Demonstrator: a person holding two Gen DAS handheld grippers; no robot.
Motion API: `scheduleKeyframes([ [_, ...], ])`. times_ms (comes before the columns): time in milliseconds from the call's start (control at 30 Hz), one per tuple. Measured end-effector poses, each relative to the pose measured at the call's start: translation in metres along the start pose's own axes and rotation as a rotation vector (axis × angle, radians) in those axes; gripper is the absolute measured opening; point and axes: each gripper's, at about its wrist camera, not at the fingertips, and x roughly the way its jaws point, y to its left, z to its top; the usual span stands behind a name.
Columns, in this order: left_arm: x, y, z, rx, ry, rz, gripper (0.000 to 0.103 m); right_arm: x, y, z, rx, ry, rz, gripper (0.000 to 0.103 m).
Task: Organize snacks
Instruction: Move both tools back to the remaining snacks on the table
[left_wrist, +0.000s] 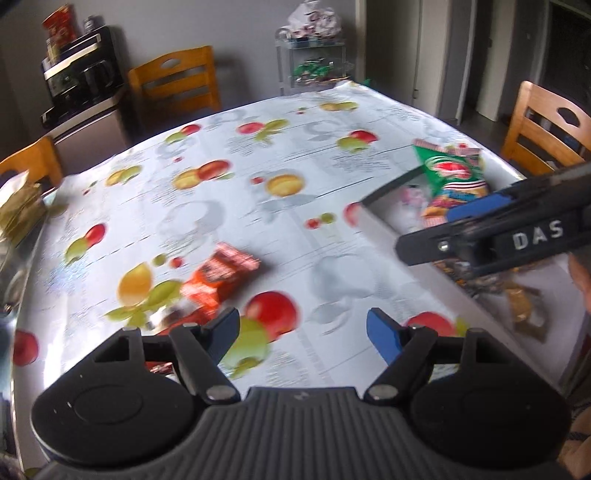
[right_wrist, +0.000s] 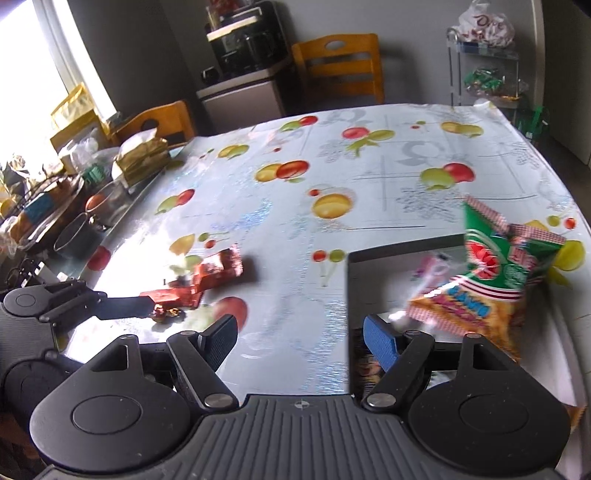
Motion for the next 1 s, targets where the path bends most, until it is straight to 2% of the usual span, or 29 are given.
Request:
scheduleKeyframes([
  [467,-0.005,0.064,-0.017,-0.050,0.003,0.010,0.076,0.025,0.054,0.009,-0.035,0.024,-0.028,0.077],
  [800,0.021,0.098,-0.031,-0.124,0.037,0.008,0.076,0.043,0.074,0.019,-0.080,0.043,-0.062,0.078],
  [1000,0.040,0.113,-0.039,-0.166,0.063,-0.033,0.076,0.058,0.078,0.025,-0.094,0.078,-0.089,0.078],
])
